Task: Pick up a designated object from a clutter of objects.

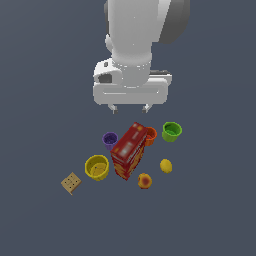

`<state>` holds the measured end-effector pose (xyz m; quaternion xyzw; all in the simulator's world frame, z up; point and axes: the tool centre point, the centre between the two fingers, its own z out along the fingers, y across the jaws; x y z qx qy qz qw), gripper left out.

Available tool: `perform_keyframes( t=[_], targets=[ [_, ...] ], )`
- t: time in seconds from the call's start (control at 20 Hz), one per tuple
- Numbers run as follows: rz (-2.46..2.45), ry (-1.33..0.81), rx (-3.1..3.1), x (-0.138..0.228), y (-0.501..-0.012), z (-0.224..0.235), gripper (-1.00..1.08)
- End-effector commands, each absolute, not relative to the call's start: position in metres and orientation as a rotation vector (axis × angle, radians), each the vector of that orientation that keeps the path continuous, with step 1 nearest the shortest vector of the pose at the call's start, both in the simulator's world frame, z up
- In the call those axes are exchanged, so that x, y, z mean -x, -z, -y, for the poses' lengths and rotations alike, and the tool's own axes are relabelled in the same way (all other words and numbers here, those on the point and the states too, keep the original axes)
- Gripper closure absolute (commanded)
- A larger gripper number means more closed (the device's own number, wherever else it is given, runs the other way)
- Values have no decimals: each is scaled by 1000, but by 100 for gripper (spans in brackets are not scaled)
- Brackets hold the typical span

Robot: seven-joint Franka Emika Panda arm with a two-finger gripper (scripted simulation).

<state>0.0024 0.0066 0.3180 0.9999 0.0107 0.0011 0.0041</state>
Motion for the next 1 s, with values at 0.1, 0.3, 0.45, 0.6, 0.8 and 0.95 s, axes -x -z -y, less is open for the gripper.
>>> perform_keyframes(
  t=[0.1,0.3,0.45,0.6,0.8,0.95],
  targets=[
    [-32,-6,-3134,-3,-319,-6,-92],
    [-24,-29,-3138,-4,-323,-5,-92],
    [-21,-44,-3140,-5,-326,-3,-92],
    [-22,-46,-3140,-4,-326,-3,-92],
    [-7,-44,-3140,-6,-323,-5,-92],
    [19,-43,-3140,-9,-319,-8,-92]
  ],
)
